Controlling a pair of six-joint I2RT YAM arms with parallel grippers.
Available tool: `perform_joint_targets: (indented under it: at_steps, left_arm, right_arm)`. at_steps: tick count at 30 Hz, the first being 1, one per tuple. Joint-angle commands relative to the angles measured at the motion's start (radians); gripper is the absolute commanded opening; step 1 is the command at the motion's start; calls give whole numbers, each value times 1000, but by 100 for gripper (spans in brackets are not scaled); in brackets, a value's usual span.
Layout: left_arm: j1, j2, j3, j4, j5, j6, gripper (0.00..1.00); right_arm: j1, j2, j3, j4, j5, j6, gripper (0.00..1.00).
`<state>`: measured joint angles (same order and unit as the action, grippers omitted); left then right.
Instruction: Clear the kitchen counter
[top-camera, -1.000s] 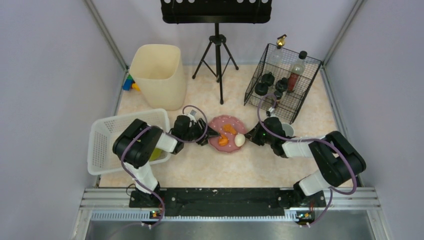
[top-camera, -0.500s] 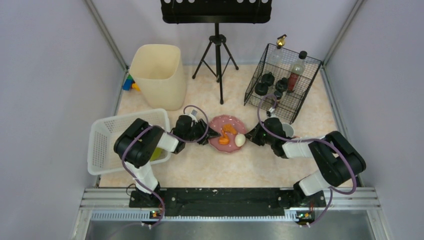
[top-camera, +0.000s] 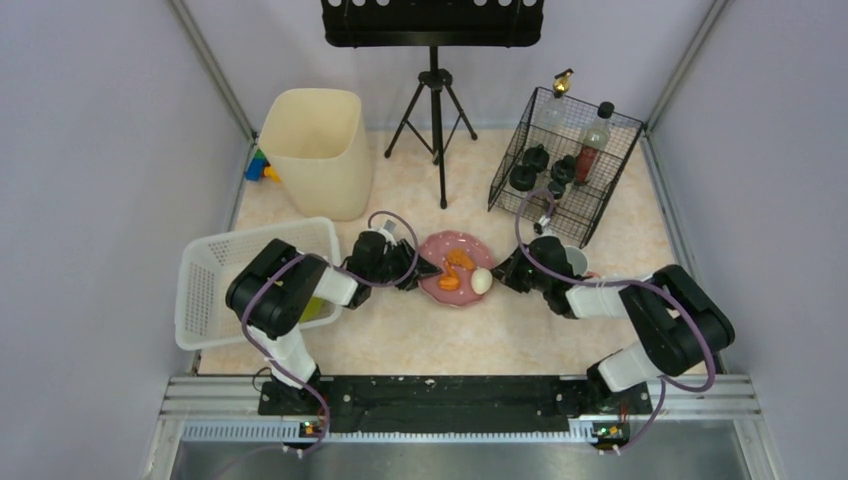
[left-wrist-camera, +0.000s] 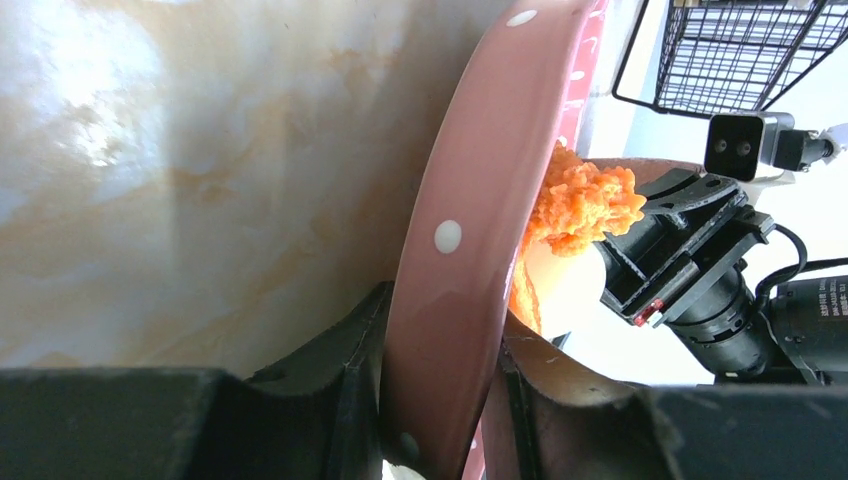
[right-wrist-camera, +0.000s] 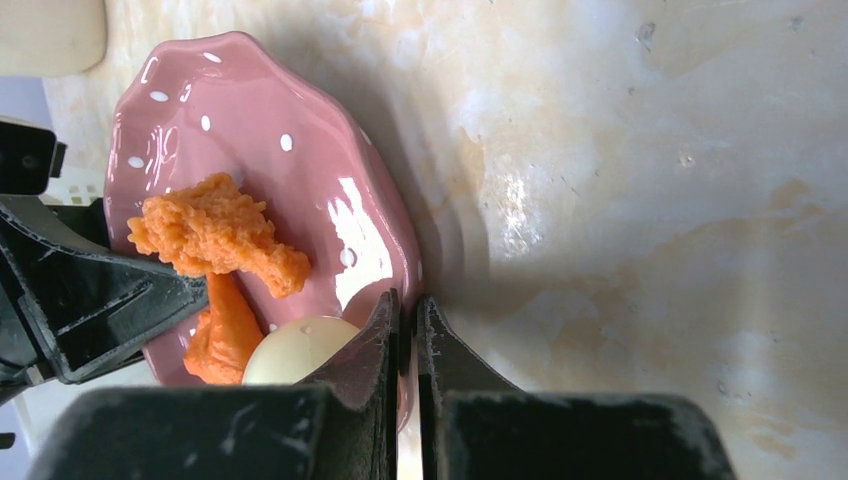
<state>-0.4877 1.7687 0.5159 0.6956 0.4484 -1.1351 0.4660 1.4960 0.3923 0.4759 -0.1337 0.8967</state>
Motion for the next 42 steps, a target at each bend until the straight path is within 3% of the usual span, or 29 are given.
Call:
perform_joint_targets:
  at_steps: [1,14,25,31,42]
  left_arm:
    - [-23,-23,-23,-150,-36,37,0]
    - [-28,-238,32,-253,-7,37,0]
    - [-22,-439,57,-335,-23,15,0]
    - [-1,-539,21,-296,-42,-49,0]
    - [34,-793,-10,-326,-140,-116,0]
  right_arm:
    - [-10,-43,-32,-226,24,-83,0]
    - [-10,-302,64,-456,57,-138,0]
    - [-10,-381,201,-608,31,-196,0]
    - [-10,-440,267,-682,34,-216,18]
    - [-10,-533,392,-857,74,-226,34]
